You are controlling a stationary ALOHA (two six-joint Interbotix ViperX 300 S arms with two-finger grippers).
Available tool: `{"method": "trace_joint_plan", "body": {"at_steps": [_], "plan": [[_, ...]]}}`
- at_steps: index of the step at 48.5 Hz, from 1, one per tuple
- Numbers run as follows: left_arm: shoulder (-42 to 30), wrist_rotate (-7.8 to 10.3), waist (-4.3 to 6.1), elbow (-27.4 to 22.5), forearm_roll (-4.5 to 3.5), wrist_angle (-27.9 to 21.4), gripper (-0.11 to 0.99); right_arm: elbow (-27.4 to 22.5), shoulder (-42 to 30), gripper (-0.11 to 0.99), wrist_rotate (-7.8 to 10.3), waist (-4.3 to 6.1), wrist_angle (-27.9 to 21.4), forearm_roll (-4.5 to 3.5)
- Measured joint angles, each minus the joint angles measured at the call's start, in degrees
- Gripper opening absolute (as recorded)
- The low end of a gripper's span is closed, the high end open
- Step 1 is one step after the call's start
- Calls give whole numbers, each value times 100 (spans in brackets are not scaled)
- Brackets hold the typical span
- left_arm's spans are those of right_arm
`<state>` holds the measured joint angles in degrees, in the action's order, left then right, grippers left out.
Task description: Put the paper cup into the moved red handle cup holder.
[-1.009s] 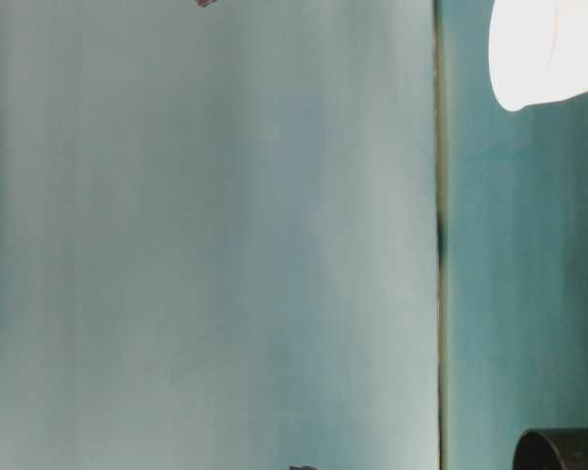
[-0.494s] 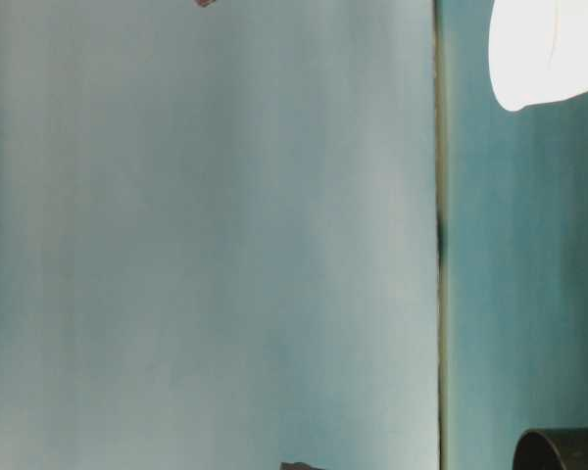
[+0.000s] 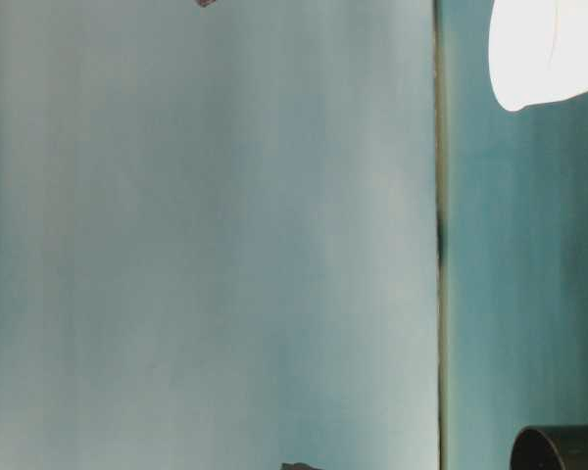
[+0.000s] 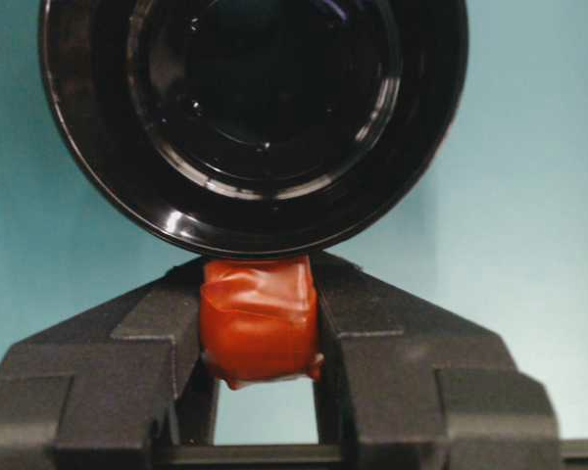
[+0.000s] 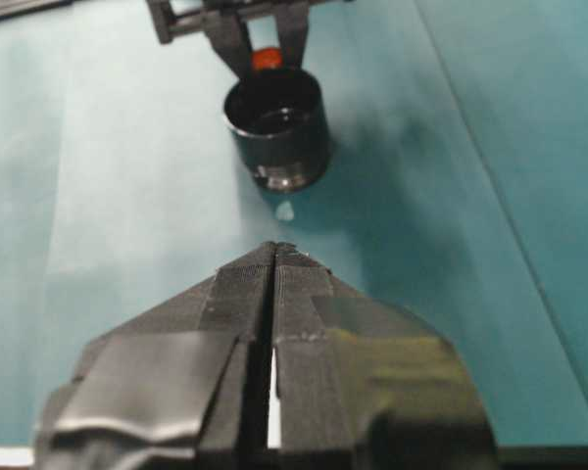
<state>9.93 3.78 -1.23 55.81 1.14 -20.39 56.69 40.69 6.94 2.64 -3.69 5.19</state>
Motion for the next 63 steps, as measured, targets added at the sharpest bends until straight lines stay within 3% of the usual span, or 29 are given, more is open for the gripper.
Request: {"method": "trace_joint_plan", "body": {"at_steps": [13, 25, 34, 46, 63], "plan": [[229, 114, 0, -712, 0, -167, 26, 0, 0, -10, 0, 0, 0, 0], [79, 694, -9, -1758, 0, -765, 26, 9, -9, -10, 0, -9, 0, 9], [-308, 914, -9, -2250, 0, -817, 26, 9, 0, -10, 0, -9, 0, 0], [-747, 923, -9, -2672, 0, -826, 26, 9, 0, -10, 0, 0, 0, 0], [-1151, 905, 0, -2707, 0, -791, 26, 9, 0, -10, 0, 0, 0, 0]]}}
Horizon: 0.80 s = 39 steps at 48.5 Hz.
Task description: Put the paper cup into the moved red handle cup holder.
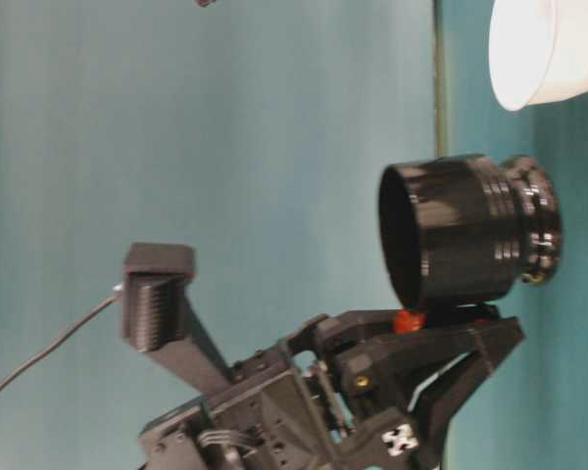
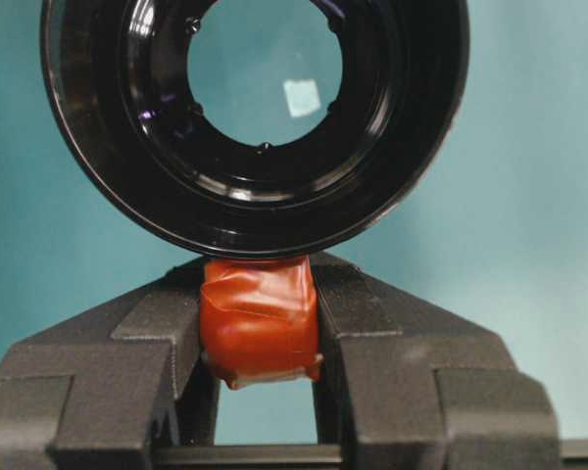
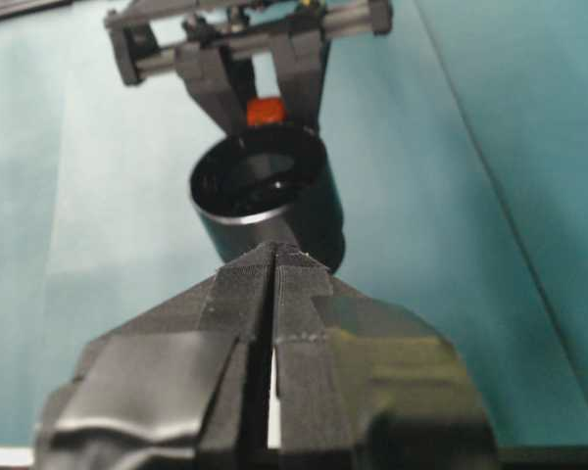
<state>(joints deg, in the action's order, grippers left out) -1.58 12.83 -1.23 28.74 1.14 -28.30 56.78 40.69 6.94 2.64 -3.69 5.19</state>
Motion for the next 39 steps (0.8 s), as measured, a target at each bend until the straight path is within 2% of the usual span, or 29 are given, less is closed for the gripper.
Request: {"method": "trace_joint_plan", "body": {"at_steps": [6, 21, 39], "plan": [[-158, 0, 18, 35, 0, 114, 26, 0, -9, -10, 0, 0, 0, 0], [-519, -26, 149, 88, 0, 264, 26, 18, -70, -10, 0, 0, 0, 0], [-756, -35, 141, 79, 0, 413, 26, 44, -114, -10, 0, 0, 9, 0]]}}
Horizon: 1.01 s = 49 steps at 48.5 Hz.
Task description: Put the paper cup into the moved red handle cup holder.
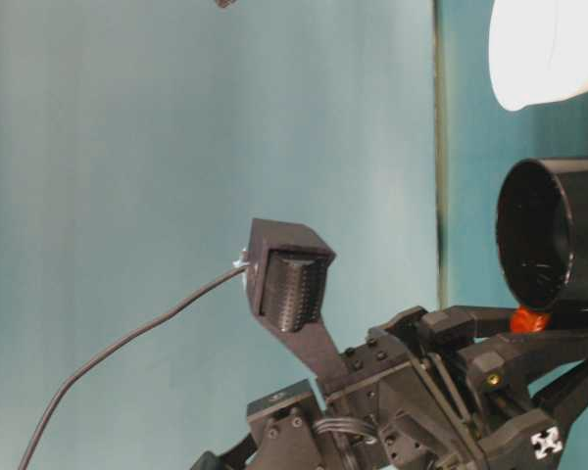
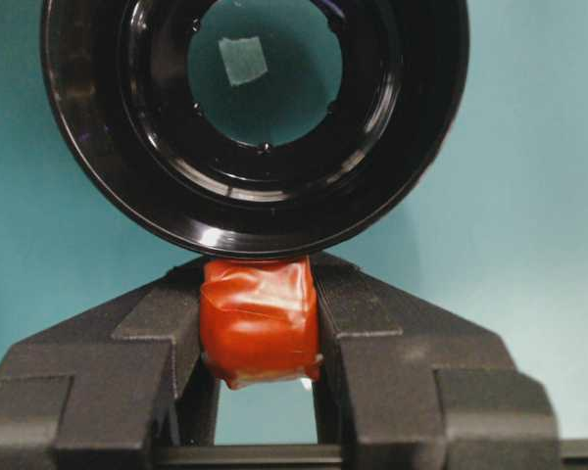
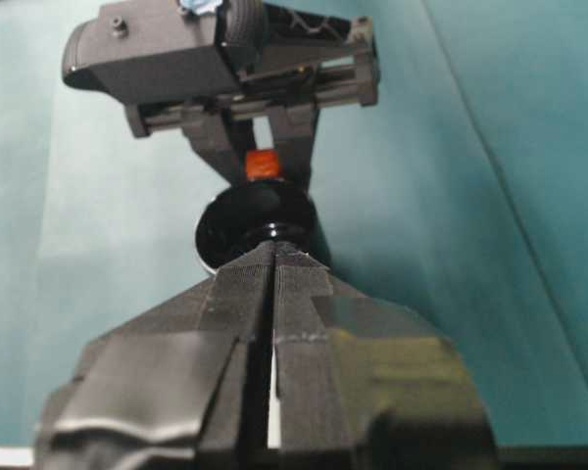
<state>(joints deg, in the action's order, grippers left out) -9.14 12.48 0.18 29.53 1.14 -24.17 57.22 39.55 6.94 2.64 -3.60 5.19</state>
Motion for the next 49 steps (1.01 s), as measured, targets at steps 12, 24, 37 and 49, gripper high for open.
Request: {"method": "trace_joint_plan", "body": {"at_steps": [12, 24, 37, 49], "plan": [[-18, 9, -26, 9, 0, 255, 26, 18, 0, -10, 0, 0, 0, 9], [-26, 9, -35, 35, 0, 396, 26, 44, -9, -10, 0, 0, 9, 0], [-35, -18, -70, 44, 9, 396, 26, 62, -18, -10, 0, 0, 9, 0], [-26, -18, -62, 53, 0, 387, 26, 79, -18, -10, 0, 0, 9, 9]]}}
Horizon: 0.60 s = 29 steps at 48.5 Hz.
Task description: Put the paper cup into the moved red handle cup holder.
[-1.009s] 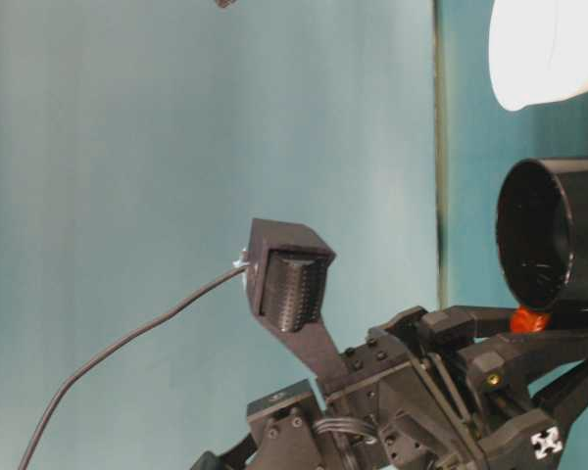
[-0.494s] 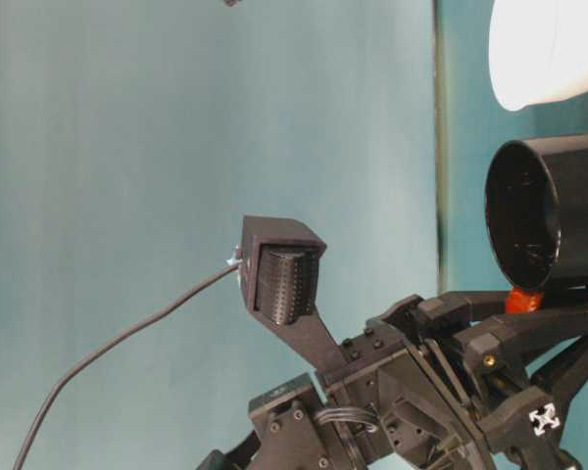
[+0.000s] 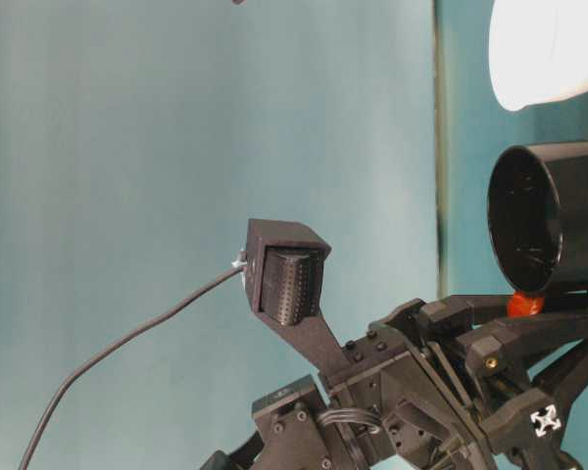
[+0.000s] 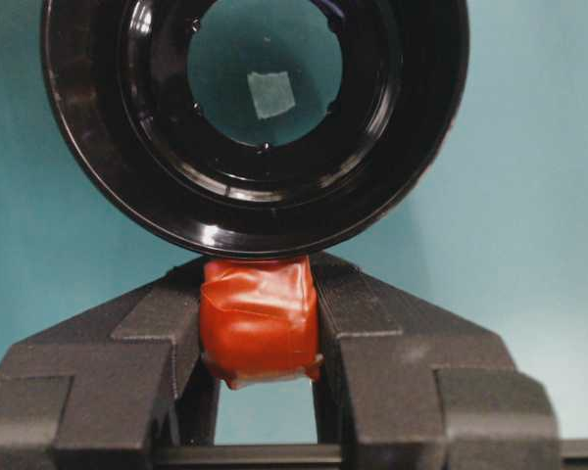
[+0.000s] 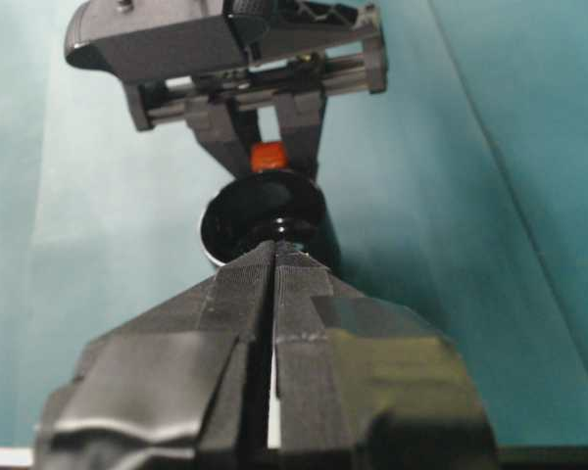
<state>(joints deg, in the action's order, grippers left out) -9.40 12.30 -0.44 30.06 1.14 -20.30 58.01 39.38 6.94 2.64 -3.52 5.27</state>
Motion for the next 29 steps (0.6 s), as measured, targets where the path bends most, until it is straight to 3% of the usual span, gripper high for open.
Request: {"method": "trace_joint_plan", "body": {"at_steps": [13, 24, 26, 29], "plan": [[-9, -35, -18, 9, 0, 0, 26, 0, 0, -10, 0, 0, 35, -9], [9, -141, -158, 9, 0, -70, 27, 0, 0, -10, 0, 0, 53, 0], [0, -158, -167, 9, 0, -97, 34, 9, 0, -10, 0, 0, 53, -9], [9, -193, -158, 9, 0, -105, 55, 18, 0, -10, 0, 0, 53, -9]]}}
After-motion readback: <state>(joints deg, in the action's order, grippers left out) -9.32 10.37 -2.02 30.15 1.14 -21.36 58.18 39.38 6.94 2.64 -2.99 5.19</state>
